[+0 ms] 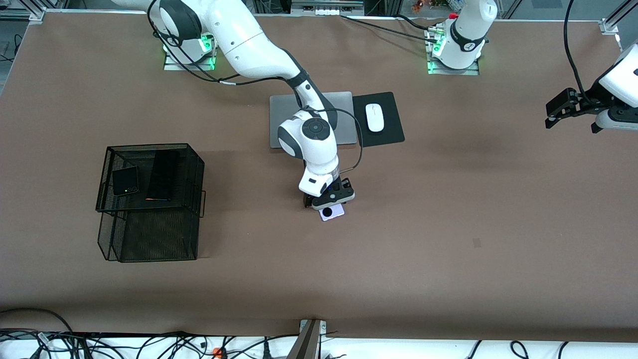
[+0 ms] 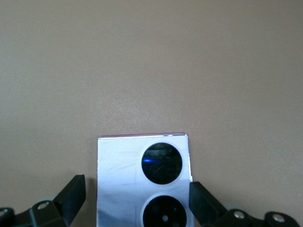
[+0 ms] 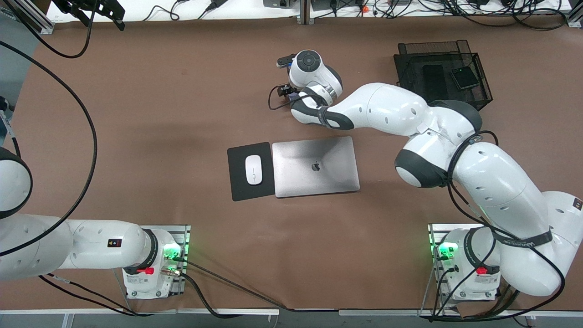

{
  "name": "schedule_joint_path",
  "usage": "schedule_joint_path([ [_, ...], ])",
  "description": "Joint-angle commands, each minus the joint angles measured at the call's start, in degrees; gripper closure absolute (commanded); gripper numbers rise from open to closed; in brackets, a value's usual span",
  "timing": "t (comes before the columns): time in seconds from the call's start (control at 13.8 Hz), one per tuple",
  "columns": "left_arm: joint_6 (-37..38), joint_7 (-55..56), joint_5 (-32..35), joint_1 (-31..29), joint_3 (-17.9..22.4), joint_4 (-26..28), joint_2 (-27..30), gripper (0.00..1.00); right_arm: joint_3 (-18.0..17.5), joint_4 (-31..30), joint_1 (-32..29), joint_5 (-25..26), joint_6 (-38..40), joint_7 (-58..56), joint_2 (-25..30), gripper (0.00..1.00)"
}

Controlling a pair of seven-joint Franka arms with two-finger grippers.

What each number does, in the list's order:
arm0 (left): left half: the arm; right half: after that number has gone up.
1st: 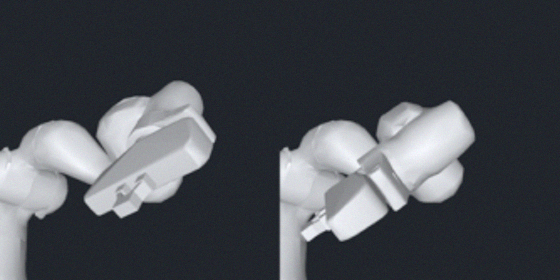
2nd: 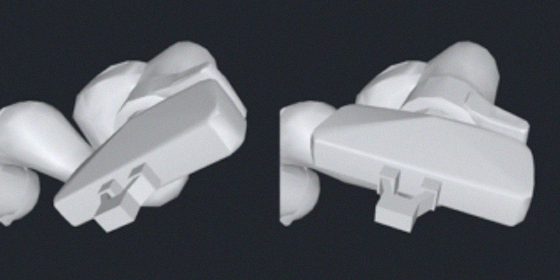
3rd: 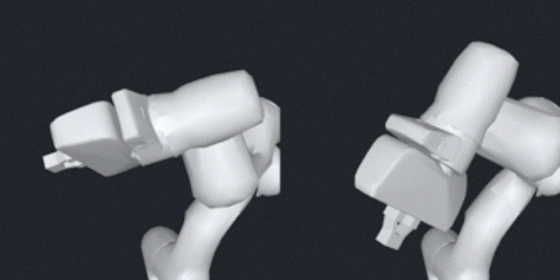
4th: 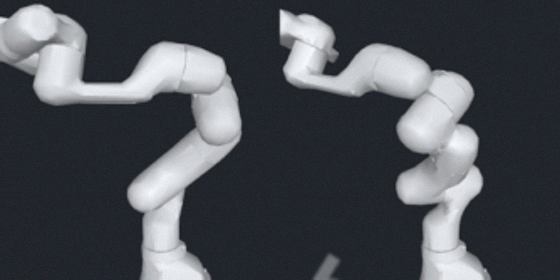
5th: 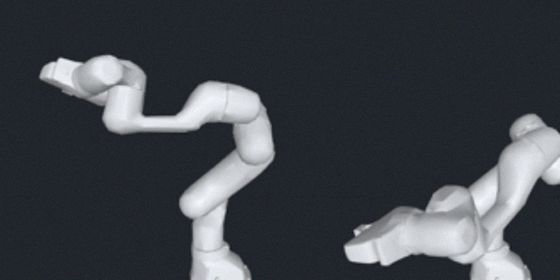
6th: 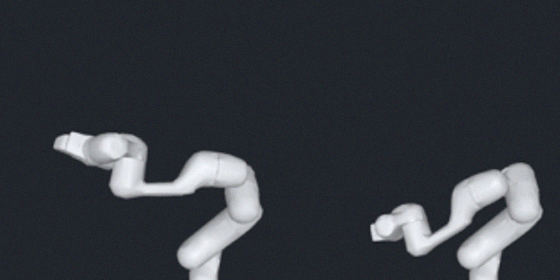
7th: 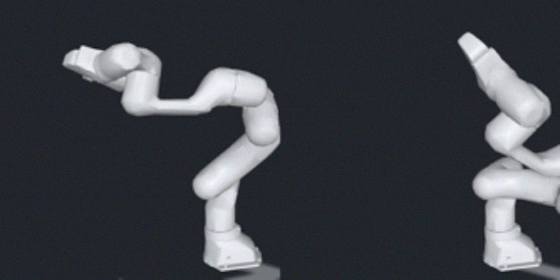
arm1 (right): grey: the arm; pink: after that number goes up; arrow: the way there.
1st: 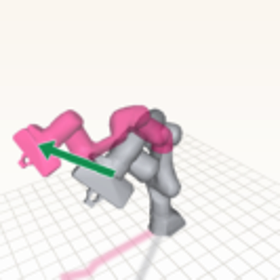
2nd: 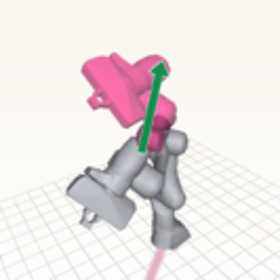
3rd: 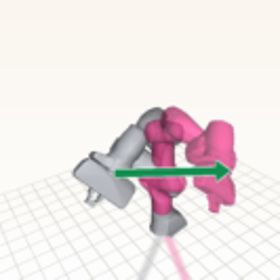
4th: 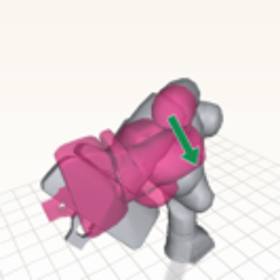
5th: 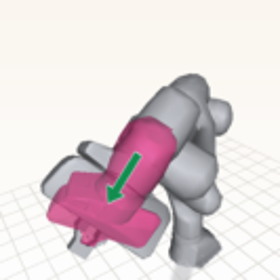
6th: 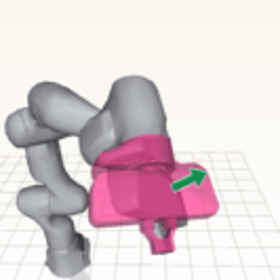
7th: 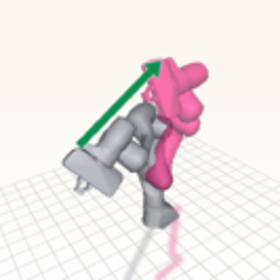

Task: Place phones with both arms
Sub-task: 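Lift the white phone with the right gripper and carry it to the basket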

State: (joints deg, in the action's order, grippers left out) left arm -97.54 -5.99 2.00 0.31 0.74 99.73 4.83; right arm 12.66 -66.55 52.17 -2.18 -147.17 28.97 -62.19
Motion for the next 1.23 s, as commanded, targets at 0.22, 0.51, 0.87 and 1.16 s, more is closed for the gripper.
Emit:
schedule_joint_path([
  [0.22,2.1,-0.2,-1.0,0.3,-0.1,-1.8,-0.6,0.00,-0.7,1.3,-1.3,-0.2,-0.8,0.7,-1.4,0.00],
  [0.51,2.4,-0.2,-1.0,0.3,-0.2,-1.8,-0.6,0.00,-0.6,1.3,-1.7,-0.3,-0.8,3.0,-1.4,0.00],
  [0.87,2.4,-0.2,-1.0,0.3,-0.2,-1.8,-0.6,0.00,-0.8,1.4,-1.7,-0.3,-0.4,2.7,-1.4,0.52],
  [1.16,2.4,-0.2,-1.0,0.3,-0.2,-1.8,-0.6,0.00,-0.8,1.7,-1.7,-0.3,4.2,3.3,-0.4,1.00],
])
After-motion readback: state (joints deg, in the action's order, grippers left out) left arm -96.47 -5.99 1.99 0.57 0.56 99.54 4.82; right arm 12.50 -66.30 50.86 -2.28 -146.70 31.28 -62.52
